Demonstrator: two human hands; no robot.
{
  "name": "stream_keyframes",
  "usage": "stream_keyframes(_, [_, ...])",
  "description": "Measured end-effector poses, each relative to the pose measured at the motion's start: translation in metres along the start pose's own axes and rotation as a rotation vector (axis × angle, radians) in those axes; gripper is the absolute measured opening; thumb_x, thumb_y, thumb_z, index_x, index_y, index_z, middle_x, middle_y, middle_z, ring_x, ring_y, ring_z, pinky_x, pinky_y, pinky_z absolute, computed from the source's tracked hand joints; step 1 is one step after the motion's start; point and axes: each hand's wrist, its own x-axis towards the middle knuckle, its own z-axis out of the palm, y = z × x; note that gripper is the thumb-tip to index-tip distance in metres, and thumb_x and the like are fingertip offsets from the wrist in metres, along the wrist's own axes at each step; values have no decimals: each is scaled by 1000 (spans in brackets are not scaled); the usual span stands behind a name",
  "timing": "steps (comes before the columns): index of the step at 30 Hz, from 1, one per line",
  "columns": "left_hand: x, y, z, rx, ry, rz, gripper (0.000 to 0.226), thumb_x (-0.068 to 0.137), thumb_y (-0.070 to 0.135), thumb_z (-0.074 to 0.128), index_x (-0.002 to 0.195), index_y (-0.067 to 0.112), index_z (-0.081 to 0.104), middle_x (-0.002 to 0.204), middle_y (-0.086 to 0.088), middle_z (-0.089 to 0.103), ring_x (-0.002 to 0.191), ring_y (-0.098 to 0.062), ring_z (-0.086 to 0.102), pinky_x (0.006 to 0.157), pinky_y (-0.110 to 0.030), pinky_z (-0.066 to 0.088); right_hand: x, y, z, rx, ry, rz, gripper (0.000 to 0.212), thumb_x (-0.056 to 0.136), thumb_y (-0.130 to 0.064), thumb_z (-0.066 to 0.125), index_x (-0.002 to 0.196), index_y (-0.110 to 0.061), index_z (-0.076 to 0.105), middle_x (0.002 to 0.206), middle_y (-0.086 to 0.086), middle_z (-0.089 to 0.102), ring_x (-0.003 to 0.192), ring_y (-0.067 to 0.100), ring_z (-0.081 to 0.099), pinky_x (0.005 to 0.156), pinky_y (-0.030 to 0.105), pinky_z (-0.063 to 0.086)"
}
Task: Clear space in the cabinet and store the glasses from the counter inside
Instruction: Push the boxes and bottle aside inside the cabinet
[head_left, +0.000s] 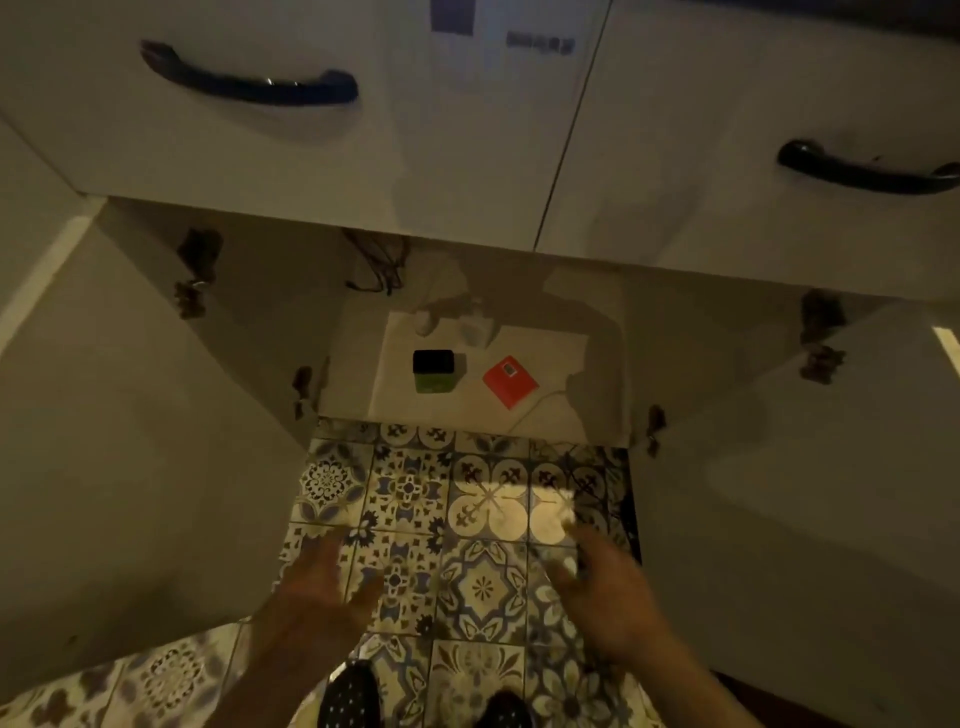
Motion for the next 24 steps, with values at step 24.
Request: stream_keyframes(24, [157, 91, 63, 431, 142, 476, 91, 86, 76, 34, 157, 38, -9, 168, 2, -7, 153, -21, -8, 121, -42, -6, 162, -31, 2, -364, 206, -253, 81, 94, -54, 52, 157, -24, 13, 165, 7, 15, 151, 29, 11, 121, 47, 20])
